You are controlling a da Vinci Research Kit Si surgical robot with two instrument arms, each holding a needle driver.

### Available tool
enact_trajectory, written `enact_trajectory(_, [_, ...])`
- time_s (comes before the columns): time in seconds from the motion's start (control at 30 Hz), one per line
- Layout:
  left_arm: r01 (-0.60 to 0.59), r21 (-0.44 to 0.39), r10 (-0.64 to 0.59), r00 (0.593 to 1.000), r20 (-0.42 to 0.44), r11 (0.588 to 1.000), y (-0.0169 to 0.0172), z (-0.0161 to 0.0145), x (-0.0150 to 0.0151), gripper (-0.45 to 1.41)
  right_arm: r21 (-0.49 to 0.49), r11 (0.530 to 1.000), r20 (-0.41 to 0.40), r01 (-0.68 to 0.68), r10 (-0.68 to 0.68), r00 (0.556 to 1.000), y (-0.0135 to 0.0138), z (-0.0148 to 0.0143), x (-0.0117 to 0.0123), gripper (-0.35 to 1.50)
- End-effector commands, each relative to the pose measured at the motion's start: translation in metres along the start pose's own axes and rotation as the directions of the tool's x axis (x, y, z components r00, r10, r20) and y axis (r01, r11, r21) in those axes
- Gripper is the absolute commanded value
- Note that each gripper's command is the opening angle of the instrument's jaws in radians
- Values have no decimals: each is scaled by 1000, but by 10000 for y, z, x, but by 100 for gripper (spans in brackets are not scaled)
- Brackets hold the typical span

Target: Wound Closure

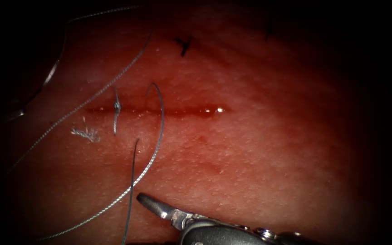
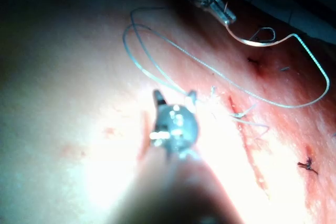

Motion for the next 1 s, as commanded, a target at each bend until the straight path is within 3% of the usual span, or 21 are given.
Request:
enact_trajectory(0.03, [-1, 0, 1, 1000, -3, 1000, 1, 8, -2, -45, -25, 1000, -9, -12, 11, 1000, 24, 12, 1, 118])
enact_trajectory(0.3, [-1, 0, 1, 1000, -3, 1000, 1, 8, -2, -45, -78, 997, 11, 20, -19, 1000, 79, 20, -1, 103])
enact_trajectory(0.5, [-1, 0, 1, 1000, -3, 1000, 1, 8, -2, -45, -88, 995, 107, 50, -40, 993, 111, 31, -8, 98])
enact_trajectory(0.63, [-1, 0, 1, 1000, -3, 1000, 1, 8, -2, -45, -60, 995, 177, 76, -65, 982, 130, 61, -21, 98])
enact_trajectory(0.8, [-1, -1, 1, 1000, -3, 1000, 0, 8, -2, -45, -25, 996, 231, 90, -82, 970, 134, 77, -46, 99])
enact_trajectory(1.0, [-1, -1, 1, 1000, -3, 1000, 0, 7, -3, -45, 66, 990, 305, 126, -140, 942, 118, 86, -84, 99])
